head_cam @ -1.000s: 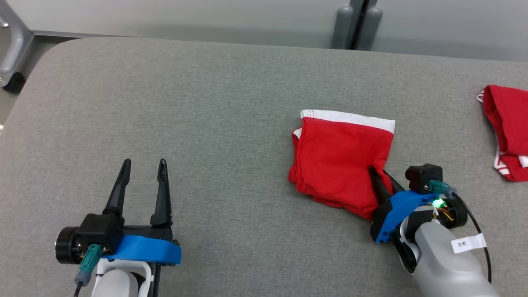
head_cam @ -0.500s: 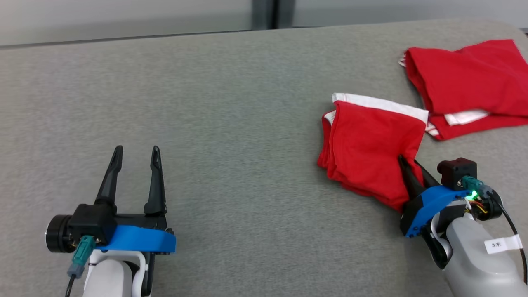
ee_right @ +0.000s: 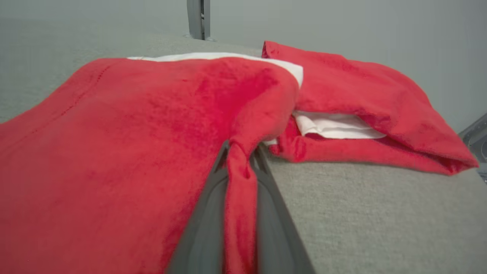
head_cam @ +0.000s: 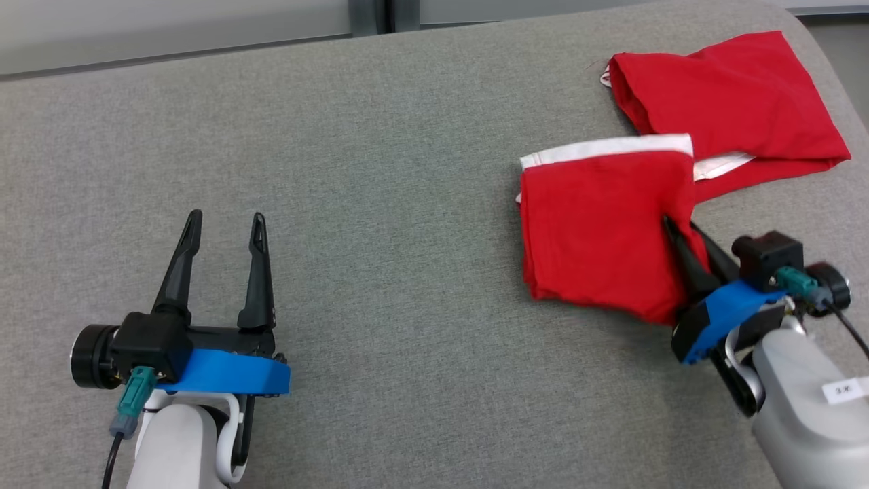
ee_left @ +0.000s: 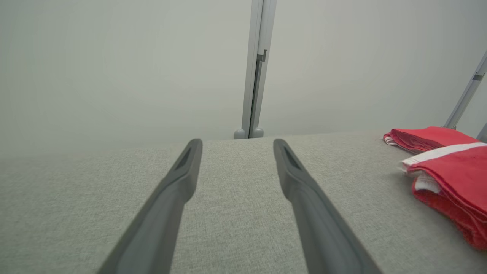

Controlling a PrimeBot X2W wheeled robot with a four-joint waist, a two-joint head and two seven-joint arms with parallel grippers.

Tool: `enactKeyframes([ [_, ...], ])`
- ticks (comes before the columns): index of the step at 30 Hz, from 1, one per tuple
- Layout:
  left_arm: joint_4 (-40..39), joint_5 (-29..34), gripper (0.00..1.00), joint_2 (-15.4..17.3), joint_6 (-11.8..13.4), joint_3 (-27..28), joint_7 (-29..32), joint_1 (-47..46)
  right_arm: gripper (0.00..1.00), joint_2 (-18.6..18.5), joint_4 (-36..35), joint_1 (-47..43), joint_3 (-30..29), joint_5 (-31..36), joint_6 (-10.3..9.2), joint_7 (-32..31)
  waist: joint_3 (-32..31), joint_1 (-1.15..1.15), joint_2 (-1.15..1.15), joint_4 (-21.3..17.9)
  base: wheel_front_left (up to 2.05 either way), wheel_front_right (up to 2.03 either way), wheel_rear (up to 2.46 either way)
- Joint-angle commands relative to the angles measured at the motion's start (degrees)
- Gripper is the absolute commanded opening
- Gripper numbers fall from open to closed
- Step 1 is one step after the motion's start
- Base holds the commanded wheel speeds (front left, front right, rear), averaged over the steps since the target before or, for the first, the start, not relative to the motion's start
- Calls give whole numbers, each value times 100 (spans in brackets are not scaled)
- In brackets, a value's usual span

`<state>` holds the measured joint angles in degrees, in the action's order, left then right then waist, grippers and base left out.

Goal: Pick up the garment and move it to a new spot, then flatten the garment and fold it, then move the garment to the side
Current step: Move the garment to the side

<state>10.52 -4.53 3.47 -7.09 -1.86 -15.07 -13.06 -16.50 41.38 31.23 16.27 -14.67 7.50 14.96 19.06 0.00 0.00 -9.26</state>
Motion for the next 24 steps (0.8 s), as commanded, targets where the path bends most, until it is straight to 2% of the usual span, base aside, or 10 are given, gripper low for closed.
enactKeyframes([
  [1, -14, 15, 100, 32, -22, 21, -10, -101, 0, -78, -155, 139, 23, 82, -1, 28, 25, 0, 0, 42, 0, 0, 0],
  [4, -38, 4, 100, 32, -29, 21, -11, -168, 0, -206, -312, 370, 109, 166, -1, 16, 91, 0, 0, 129, 0, 0, 0],
  [10, -112, -4, 100, 21, -41, -15, -10, -332, 0, -651, -198, 1125, 327, 156, -1, -270, 372, 0, 0, 349, 0, 0, 0],
  [17, -297, 58, 100, 53, -44, -25, -10, -504, 0, -1542, -44, 1946, 661, -94, -1, -640, 863, 0, 0, 394, 0, 0, 0],
  [20, -391, 77, 100, 81, -48, -82, -11, -605, 0, -2144, 6, 2222, 756, -280, -2, -775, 1078, 0, 0, 359, 0, 0, 0],
  [24, -544, 106, 100, 138, -51, -122, -10, -713, 0, -2680, 46, 2549, 900, -576, -1, -913, 1315, 0, 0, 284, 0, 0, 0],
])
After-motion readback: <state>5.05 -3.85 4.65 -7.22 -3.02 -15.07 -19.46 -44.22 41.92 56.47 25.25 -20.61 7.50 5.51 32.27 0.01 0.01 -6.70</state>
